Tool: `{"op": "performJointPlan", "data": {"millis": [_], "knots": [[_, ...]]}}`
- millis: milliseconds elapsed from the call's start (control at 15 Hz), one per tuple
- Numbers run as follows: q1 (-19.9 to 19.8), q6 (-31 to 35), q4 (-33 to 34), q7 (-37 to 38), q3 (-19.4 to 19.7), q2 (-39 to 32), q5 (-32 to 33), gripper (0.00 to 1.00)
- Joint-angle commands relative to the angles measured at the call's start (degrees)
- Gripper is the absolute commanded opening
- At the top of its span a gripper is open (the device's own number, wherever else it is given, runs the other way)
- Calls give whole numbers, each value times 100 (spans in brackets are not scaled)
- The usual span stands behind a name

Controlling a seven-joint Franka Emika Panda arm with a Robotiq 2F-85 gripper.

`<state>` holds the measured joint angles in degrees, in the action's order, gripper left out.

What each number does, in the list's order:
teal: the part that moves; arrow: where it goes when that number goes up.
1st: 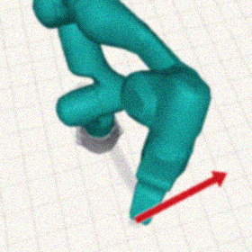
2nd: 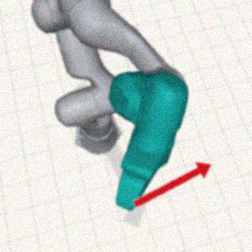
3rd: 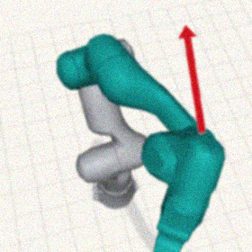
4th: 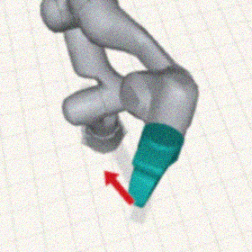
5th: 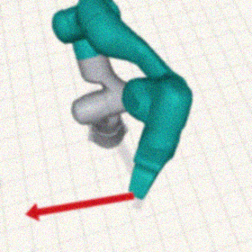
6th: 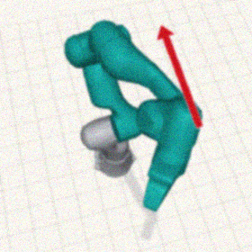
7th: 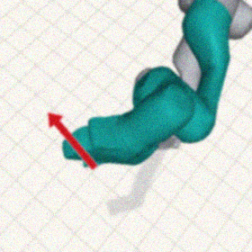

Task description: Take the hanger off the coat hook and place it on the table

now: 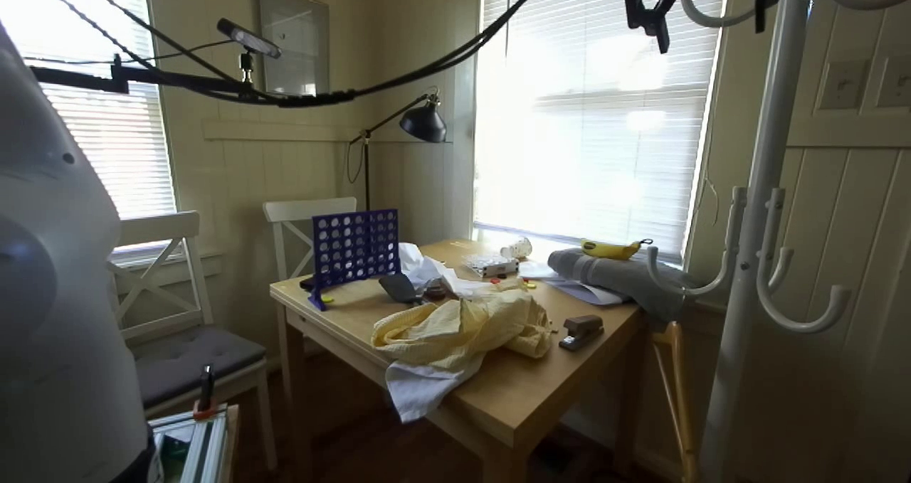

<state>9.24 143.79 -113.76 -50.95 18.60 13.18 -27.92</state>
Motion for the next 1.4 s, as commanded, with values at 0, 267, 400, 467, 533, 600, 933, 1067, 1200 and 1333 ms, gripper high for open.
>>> {"op": "performJointPlan", "data": {"millis": [0, 267, 400, 467, 533, 600, 933, 1067, 1200, 1333], "knots": [[-119, -457, 1050, -951, 221, -809, -1093, 100], [-745, -1566, 2144, -1774, -4, -1716, -2105, 100], [-1106, -2028, 2565, -1786, -226, -2141, -2165, 100], [-1256, -2190, 2698, -1676, -346, -2262, -2039, 100], [-1387, -2271, 2779, -1668, -460, -2378, -2002, 100], [-1495, -2274, 2810, -1594, -567, -2434, -1947, 100], [-1552, -816, 2321, -1591, -1009, -2263, -1756, 100], [-1523, 60, 2139, -1470, -1131, -2027, -1714, 100], [-1677, -75, 2431, -1514, -1250, -2285, -1802, 100], [-1513, 163, 2387, -1473, -1067, -2092, -1864, 100]]}}
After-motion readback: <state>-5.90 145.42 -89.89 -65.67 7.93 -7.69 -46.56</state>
